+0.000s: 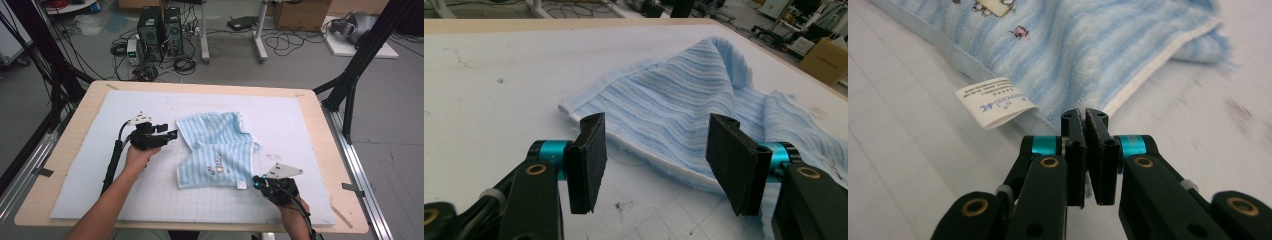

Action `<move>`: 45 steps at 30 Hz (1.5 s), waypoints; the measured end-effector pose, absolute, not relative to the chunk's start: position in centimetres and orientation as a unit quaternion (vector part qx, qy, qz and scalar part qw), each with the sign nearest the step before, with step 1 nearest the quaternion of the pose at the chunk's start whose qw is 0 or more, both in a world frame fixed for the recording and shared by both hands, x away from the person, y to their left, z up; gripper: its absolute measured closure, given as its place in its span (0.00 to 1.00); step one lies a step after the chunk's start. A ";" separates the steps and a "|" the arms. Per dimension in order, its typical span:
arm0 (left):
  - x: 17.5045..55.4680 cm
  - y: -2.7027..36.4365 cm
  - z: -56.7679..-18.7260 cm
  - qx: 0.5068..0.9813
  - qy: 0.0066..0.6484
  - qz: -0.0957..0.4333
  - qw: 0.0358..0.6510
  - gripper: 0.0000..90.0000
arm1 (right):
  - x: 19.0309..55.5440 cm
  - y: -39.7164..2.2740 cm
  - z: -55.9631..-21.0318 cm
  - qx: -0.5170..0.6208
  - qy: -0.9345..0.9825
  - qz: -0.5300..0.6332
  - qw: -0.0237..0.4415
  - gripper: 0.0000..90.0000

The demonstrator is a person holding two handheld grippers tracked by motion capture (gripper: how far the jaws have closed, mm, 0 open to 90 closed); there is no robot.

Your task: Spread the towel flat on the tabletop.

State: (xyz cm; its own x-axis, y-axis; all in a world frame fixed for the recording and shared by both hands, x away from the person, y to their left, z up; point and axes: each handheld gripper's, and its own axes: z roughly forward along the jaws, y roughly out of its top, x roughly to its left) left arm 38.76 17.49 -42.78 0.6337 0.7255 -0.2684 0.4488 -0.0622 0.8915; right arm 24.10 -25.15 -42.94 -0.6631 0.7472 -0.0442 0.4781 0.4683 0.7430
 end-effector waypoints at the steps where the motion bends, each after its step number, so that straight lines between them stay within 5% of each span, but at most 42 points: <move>1: 38.7 17.4 -42.8 0.718 0.409 0.123 0.550 0.46 | 23.7 -25.7 -42.9 0.370 0.835 0.360 0.188 0.96; 6: 38.4 16.2 -43.0 0.729 0.400 0.107 0.546 0.46 | 22.4 -27.8 -42.5 0.387 0.827 0.348 0.210 0.94; 12: 38.1 13.2 -43.6 0.751 0.391 0.090 0.524 0.40 | 22.8 -28.0 -41.7 0.410 0.792 0.391 0.228 0.59; 20: 38.4 9.4 -44.6 0.806 0.365 0.122 0.450 0.36 | 24.4 -26.4 -41.3 0.398 0.786 0.411 0.234 0.53; 23: 38.2 8.4 -44.7 0.839 0.334 0.165 0.398 0.49 | 24.8 -25.8 -41.4 0.394 0.789 0.412 0.230 0.53; 26: 38.6 8.8 -44.4 0.840 0.328 0.178 0.394 0.89 | 25.2 -25.4 -41.6 0.394 0.791 0.412 0.223 0.52; 27: 38.8 9.2 -44.4 0.837 0.333 0.177 0.397 0.93 | 25.4 -25.2 -41.7 0.393 0.791 0.412 0.221 0.52; 45: 42.5 17.0 -43.4 0.738 0.455 0.238 0.438 0.97 | 28.4 -22.3 -42.5 0.386 0.798 0.418 0.199 0.52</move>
State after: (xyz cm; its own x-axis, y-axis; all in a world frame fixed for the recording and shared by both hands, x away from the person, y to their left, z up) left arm 42.50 17.03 -43.38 0.4735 0.8795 -0.0474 0.4633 -0.2030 0.8626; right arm 28.41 -22.29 -42.52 -0.6232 0.7820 0.0039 0.4492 0.3539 0.8204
